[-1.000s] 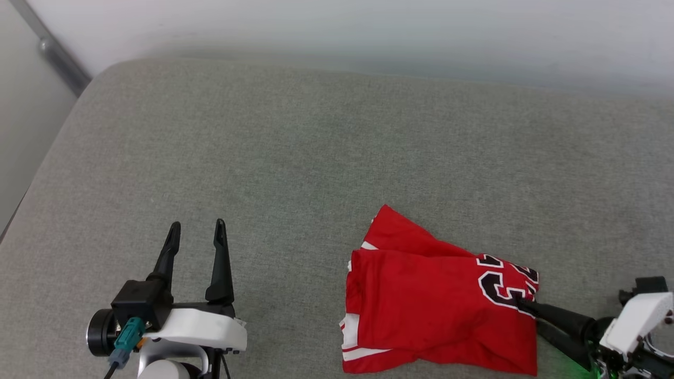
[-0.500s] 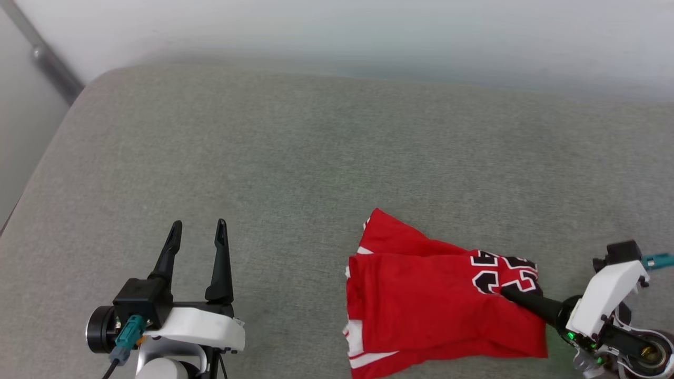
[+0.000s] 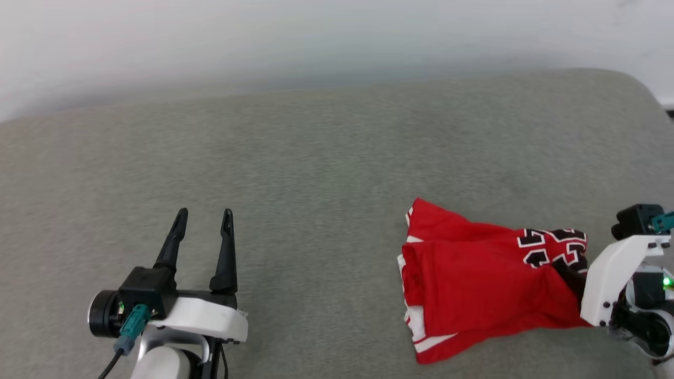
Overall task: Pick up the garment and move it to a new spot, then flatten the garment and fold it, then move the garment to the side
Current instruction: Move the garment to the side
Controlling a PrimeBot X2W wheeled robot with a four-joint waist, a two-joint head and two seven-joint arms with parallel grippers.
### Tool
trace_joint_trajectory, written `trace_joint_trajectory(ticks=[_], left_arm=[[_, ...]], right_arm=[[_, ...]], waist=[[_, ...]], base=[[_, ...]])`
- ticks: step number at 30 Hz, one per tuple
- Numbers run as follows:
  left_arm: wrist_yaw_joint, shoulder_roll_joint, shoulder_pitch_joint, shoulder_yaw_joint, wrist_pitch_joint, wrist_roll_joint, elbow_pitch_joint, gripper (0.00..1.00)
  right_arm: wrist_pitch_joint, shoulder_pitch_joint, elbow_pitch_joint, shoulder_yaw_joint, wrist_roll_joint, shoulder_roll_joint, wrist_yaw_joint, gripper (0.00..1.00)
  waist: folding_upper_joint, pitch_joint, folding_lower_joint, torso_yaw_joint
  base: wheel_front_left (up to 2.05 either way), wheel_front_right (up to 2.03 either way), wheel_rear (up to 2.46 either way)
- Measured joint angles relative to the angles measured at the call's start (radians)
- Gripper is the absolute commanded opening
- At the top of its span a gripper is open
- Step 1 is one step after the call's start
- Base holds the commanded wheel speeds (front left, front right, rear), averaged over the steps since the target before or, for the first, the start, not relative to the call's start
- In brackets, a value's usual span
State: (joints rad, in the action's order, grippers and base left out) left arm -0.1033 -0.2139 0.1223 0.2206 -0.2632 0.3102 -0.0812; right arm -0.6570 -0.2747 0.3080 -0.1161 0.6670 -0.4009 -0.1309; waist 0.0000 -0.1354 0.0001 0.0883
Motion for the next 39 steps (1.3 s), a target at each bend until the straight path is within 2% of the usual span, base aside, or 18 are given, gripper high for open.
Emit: trace_joint_trajectory(ticks=[7,9,10,18,22,26,27,28,29,32,39], left_arm=[[0.025,-0.028,0.084,0.026,0.019,-0.032,0.016,1.0],[0.04,-0.033,0.124,0.041,0.036,-0.041,0.022,1.0],[0.058,-0.04,0.19,0.07,0.065,-0.065,0.04,1.0],[0.084,-0.059,0.325,0.108,0.125,-0.106,0.108,1.0],[0.091,-0.068,0.37,0.125,0.145,-0.127,0.142,1.0],[0.092,-0.079,0.396,0.127,0.155,-0.137,0.161,1.0],[0.091,-0.081,0.397,0.127,0.155,-0.139,0.165,1.0],[0.09,-0.082,0.397,0.127,0.155,-0.139,0.167,1.0],[0.09,-0.082,0.397,0.127,0.155,-0.139,0.167,1.0],[0.077,-0.082,0.392,0.124,0.155,-0.137,0.166,1.0],[0.061,-0.063,0.345,0.119,0.117,-0.107,0.111,1.0]], right_arm=[[0.117,-0.124,0.122,-0.05,-0.044,-0.041,0.0,0.0],[0.156,-0.163,0.171,-0.044,-0.057,-0.047,0.0,0.0],[0.222,-0.239,0.241,-0.029,-0.091,-0.056,0.0,0.0],[0.397,-0.449,0.422,0.06,-0.172,-0.101,0.0,0.0],[0.461,-0.533,0.512,0.132,-0.221,-0.136,0.0,0.0],[0.524,-0.584,0.588,0.185,-0.26,-0.143,0.0,0.0],[0.543,-0.59,0.605,0.192,-0.277,-0.139,0.0,0.4],[0.564,-0.593,0.62,0.2,-0.285,-0.131,0.0,1.0],[0.564,-0.593,0.62,0.2,-0.285,-0.131,0.0,1.0],[0.652,-0.608,0.675,0.228,-0.328,-0.105,-0.001,1.0],[0.758,-0.584,0.719,0.263,-0.376,-0.121,0.0,1.0]], waist=[[0.0,-0.069,0.0,0.148],[0.0,-0.107,0.0,0.177],[0.0,-0.174,0.0,0.209],[0.0,-0.359,0.0,0.251],[0.0,-0.439,0.0,0.253],[0.0,-0.495,0.0001,0.246],[0.0,-0.504,0.0001,0.243],[0.0,-0.509,0.0001,0.24],[0.0,-0.509,0.0001,0.24],[0.0,-0.506,0.0001,0.234],[0.0,-0.444,0.0,0.225]], base=[[0.0,0.0,0.0],[0.0,0.0,0.0],[0.0,0.0,0.0],[0.0,0.0,0.0],[0.0,0.0,0.0],[0.0,0.0,0.0],[0.0,0.0,0.0],[0.0,0.0,0.0],[0.0,0.0,0.0],[0.0,0.0,0.0],[0.0,0.0,0.0]])
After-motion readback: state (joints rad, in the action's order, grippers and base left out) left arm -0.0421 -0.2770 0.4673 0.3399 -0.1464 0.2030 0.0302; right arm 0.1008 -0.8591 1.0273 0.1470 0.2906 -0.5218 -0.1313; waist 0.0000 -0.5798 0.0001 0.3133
